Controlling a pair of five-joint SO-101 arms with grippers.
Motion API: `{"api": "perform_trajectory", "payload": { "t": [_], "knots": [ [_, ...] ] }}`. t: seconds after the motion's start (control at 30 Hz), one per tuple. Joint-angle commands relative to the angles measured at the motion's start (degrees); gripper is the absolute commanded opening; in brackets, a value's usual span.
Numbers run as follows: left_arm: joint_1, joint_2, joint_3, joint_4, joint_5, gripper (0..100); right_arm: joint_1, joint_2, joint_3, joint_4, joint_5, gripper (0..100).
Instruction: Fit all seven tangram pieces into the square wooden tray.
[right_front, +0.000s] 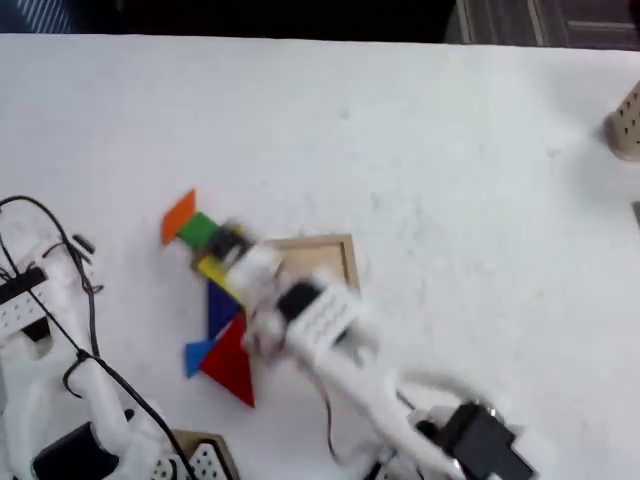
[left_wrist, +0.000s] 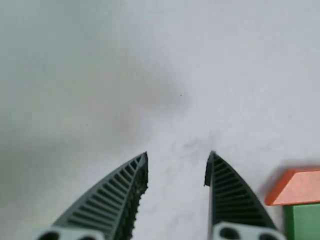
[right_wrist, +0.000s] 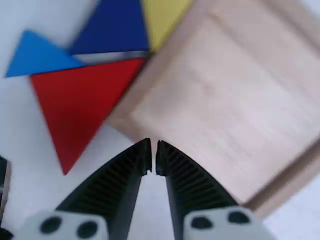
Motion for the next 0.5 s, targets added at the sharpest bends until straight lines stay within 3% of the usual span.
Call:
{"api": "perform_trajectory", "payload": {
  "t": [0.0, 0.47],
  "knots": [
    [-1.36, -0.31, -1.14, -1.41, 1.49, 20, -8.84, -5.05, 6.86, -7.78, 0.62, 1.8],
    [-1.36, -0.31, -0.79, -3.25, 1.49, 20, -11.56, 5.14, 4.22, -10.68, 0.35, 1.8]
  ]
}}
